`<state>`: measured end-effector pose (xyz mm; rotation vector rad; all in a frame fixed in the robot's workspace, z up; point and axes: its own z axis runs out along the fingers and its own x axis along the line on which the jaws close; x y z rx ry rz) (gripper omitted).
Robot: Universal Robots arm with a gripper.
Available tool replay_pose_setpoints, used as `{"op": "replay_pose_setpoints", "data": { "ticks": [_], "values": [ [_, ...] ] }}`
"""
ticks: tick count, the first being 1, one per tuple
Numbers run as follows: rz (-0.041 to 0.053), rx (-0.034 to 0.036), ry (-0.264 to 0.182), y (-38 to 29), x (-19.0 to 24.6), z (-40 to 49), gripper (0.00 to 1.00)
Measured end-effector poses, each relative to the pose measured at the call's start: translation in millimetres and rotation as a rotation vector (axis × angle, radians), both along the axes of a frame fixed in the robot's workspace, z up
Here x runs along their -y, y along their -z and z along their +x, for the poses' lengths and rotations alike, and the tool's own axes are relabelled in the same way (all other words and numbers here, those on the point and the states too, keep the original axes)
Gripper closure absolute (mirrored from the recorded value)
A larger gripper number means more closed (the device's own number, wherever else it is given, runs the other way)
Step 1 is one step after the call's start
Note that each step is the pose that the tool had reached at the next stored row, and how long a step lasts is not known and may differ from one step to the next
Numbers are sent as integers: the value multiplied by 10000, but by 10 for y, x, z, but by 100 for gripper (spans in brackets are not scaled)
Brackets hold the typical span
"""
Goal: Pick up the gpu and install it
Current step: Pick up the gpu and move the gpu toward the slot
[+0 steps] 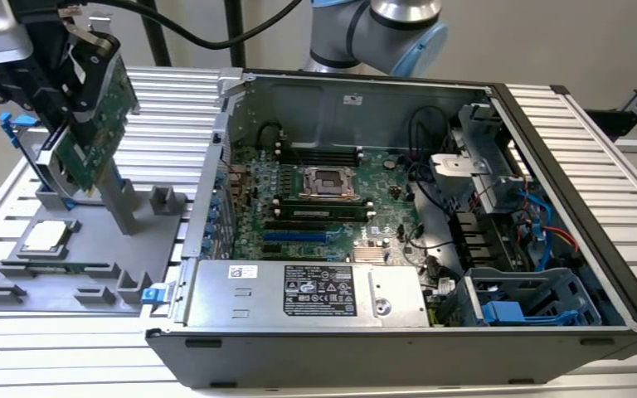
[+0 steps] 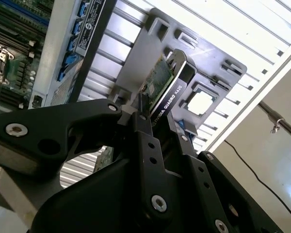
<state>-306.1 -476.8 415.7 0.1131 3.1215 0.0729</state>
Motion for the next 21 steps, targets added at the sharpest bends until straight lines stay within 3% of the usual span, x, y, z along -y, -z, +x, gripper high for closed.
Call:
{"op": "replay_pose_setpoints", "data": {
  "ticks": [21],
  "values": [
    [2, 2, -1, 0, -32, 126, 100]
  ]
}}
